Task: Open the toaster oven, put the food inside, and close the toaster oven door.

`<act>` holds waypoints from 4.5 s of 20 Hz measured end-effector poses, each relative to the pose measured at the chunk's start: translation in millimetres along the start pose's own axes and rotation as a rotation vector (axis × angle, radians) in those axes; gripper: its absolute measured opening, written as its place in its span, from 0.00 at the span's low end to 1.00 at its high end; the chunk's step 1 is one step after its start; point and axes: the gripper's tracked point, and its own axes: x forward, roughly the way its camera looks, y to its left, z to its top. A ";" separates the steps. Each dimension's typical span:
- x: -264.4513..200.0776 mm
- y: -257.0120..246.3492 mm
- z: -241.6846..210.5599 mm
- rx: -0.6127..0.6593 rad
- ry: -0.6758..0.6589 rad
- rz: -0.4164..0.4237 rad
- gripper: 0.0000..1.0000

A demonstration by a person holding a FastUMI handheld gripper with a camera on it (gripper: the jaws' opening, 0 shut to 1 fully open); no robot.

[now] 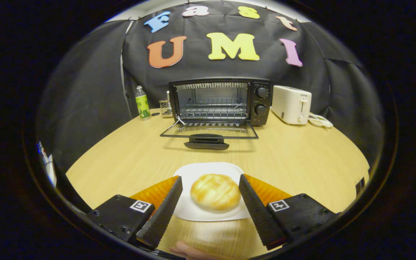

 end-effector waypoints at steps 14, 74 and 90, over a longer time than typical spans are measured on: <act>16.1 0.3 -31.6 0.034 0.025 -0.020 1.00; 271.8 -3.9 209.3 0.454 -0.200 0.098 1.00; 161.0 -6.2 156.8 0.455 -0.066 0.135 1.00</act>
